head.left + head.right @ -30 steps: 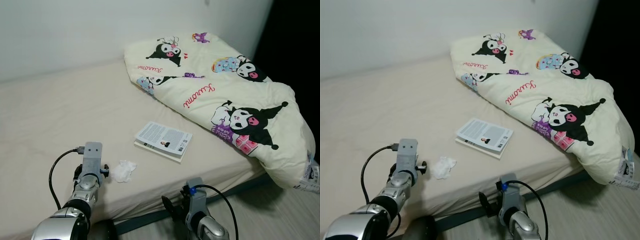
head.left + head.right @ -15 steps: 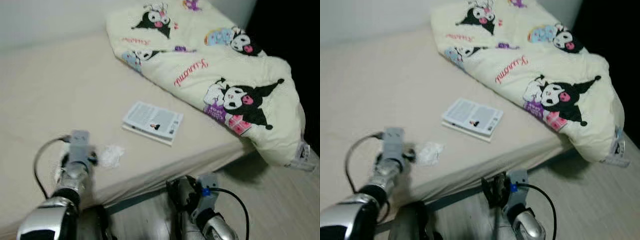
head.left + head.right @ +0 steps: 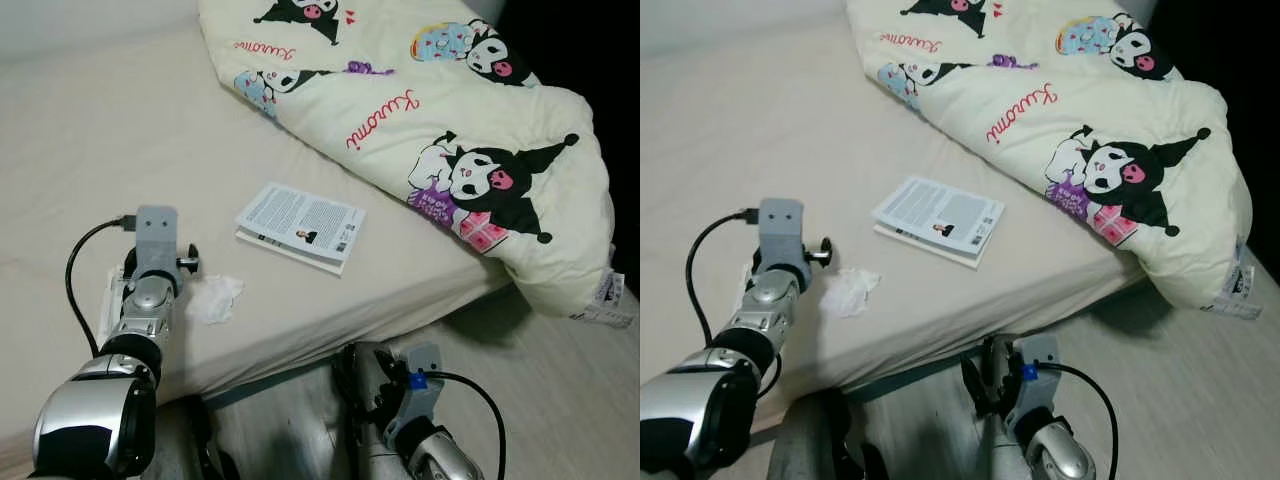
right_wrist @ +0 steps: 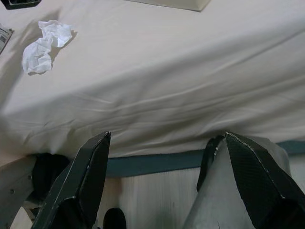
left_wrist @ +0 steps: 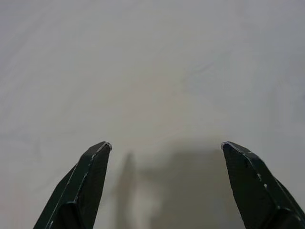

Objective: Clean up the room

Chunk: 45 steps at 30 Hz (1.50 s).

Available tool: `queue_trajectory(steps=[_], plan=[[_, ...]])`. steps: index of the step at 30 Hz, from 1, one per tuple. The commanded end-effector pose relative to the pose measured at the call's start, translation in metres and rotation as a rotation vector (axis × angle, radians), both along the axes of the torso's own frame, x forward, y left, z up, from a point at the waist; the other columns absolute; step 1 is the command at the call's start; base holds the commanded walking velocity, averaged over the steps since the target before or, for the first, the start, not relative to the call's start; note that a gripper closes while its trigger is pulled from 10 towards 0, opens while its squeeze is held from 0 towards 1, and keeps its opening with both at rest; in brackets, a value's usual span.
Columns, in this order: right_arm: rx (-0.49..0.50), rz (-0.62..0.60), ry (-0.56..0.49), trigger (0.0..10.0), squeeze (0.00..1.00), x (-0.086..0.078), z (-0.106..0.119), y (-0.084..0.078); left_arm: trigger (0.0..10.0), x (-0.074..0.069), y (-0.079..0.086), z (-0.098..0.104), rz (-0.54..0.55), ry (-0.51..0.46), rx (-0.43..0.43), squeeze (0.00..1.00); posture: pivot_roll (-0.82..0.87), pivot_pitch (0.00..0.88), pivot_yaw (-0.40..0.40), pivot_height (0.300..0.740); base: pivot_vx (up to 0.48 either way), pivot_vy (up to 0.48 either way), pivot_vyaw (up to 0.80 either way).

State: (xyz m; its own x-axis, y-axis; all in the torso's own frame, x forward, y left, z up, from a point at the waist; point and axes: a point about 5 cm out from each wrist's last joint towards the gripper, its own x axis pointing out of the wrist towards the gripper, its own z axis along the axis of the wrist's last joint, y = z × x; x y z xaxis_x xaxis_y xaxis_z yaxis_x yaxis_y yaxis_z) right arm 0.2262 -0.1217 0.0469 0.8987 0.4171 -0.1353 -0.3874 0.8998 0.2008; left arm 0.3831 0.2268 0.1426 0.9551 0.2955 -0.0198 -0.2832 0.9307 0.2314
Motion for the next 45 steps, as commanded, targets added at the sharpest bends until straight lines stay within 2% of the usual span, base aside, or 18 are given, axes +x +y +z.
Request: queue_trajectory(steps=[1, 3, 6, 7, 9, 16, 21, 24, 26, 31, 35, 36, 37, 38, 39, 40, 43, 45], plan=[[-0.004, -0.019, 0.155, 10.0, 0.0, -0.02, -0.026, -0.005, 10.0, -0.009, 0.021, -0.01, 0.079, 0.051, 0.057, 0.0, -0.39, 0.489, 0.031, 0.575, 0.0, 0.0, 0.0], [-0.004, -0.019, 0.157, 10.0, 0.0, -0.021, -0.026, -0.005, 10.0, -0.011, 0.027, -0.009, 0.107, 0.056, 0.076, 0.0, -0.39, 0.489, 0.031, 0.575, 0.0, 0.0, 0.0], [-0.003, -0.023, 0.175, 10.0, 0.0, -0.026, -0.025, -0.006, 10.0, -0.019, 0.054, -0.007, 0.193, 0.089, 0.15, 0.0, -0.38, 0.504, 0.028, 0.575, 0.0, 0.0, 0.0], [-0.003, -0.023, 0.175, 10.0, 0.0, -0.026, -0.025, -0.006, 10.0, -0.019, 0.054, -0.007, 0.193, 0.089, 0.15, 0.0, -0.38, 0.504, 0.028, 0.575, 0.0, 0.0, 0.0], [-0.004, -0.024, 0.188, 10.0, 0.0, -0.03, -0.025, -0.006, 10.0, -0.025, 0.072, -0.003, 0.243, 0.094, 0.19, 0.0, -0.38, 0.506, 0.027, 0.575, 0.0, 0.0, 0.0], [-0.012, -0.027, 0.199, 10.0, 0.0, -0.028, -0.025, -0.009, 10.0, -0.033, 0.086, -0.006, 0.273, 0.121, 0.215, 0.0, -0.36, 0.509, 0.027, 0.575, 0.0, 0.0, 0.0], [-0.017, -0.03, 0.205, 10.0, 0.0, -0.028, -0.025, -0.011, 10.0, -0.035, 0.088, -0.01, 0.274, 0.136, 0.222, 0.0, -0.36, 0.508, 0.025, 0.575, 0.0, 0.0, 0.0], [-0.032, -0.046, 0.21, 10.0, 0.0, -0.025, -0.025, -0.017, 10.0, -0.045, 0.084, -0.034, 0.253, 0.201, 0.185, 0.0, -0.35, 0.501, 0.026, 0.575, 0.0, 0.0, 0.0], [-0.032, -0.046, 0.211, 10.0, 0.0, -0.025, -0.025, -0.017, 10.0, -0.045, 0.084, -0.034, 0.254, 0.201, 0.185, 0.0, -0.35, 0.501, 0.026, 0.575, 0.0, 0.0, 0.0], [-0.037, -0.055, 0.206, 10.0, 0.0, -0.024, -0.023, -0.021, 10.0, -0.06, 0.094, -0.051, 0.321, 0.282, 0.128, 0.0, -0.36, 0.5, 0.021, 0.575, 0.0, 0.0, 0.0], [-0.046, -0.062, 0.209, 10.0, 0.0, -0.025, -0.022, -0.026, 10.0, -0.069, 0.097, -0.066, 0.353, 0.337, -0.027, 0.0, -0.37, 0.499, 0.008, 0.575, 0.0, 0.0, 0.0], [-0.049, -0.064, 0.211, 10.0, 0.0, -0.026, -0.022, -0.027, 3.9, -0.07, 0.094, -0.071, 0.355, 0.349, -0.1, 0.0, -0.37, 0.498, 0.007, 0.575, 0.0, 0.0, 0.0], [-0.051, -0.065, 0.212, 10.0, 0.0, -0.026, -0.022, -0.028, 3.9, -0.071, 0.093, -0.074, 0.356, 0.356, -0.15, 0.0, -0.37, 0.498, 0.006, 0.575, 0.0, 0.0, 0.0], [-0.051, -0.065, 0.212, 10.0, 0.0, -0.026, -0.022, -0.028, 3.9, -0.071, 0.093, -0.074, 0.356, 0.356, -0.15, 0.0, -0.37, 0.498, 0.006, 0.575, 0.0, 0.0, 0.0], [-0.054, -0.066, 0.212, 10.0, 0.0, -0.025, -0.022, -0.028, 0.0, -0.073, 0.089, -0.08, 0.353, 0.374, -0.212, 0.0, -0.37, 0.496, 0.005, 0.575, 0.0, 0.0, 0.0], [-0.054, -0.066, 0.212, 10.0, 0.0, -0.025, -0.022, -0.028, 0.0, -0.073, 0.089, -0.08, 0.353, 0.374, -0.212, 0.0, -0.37, 0.496, 0.005, 0.575, 0.0, 0.0, 0.0], [-0.063, -0.071, 0.211, 10.0, 0.0, -0.024, -0.021, -0.031, 0.0, -0.076, 0.08, -0.092, 0.338, 0.422, -0.317, 0.0, -0.37, 0.491, 0.0, 0.575, 0.0, 0.0, 0.0], [-0.063, -0.071, 0.211, 10.0, 0.0, -0.024, -0.021, -0.031, 0.0, -0.076, 0.08, -0.092, 0.338, 0.422, -0.317, 0.0, -0.37, 0.491, 0.0, 0.575, 0.0, 0.0, 0.0]])
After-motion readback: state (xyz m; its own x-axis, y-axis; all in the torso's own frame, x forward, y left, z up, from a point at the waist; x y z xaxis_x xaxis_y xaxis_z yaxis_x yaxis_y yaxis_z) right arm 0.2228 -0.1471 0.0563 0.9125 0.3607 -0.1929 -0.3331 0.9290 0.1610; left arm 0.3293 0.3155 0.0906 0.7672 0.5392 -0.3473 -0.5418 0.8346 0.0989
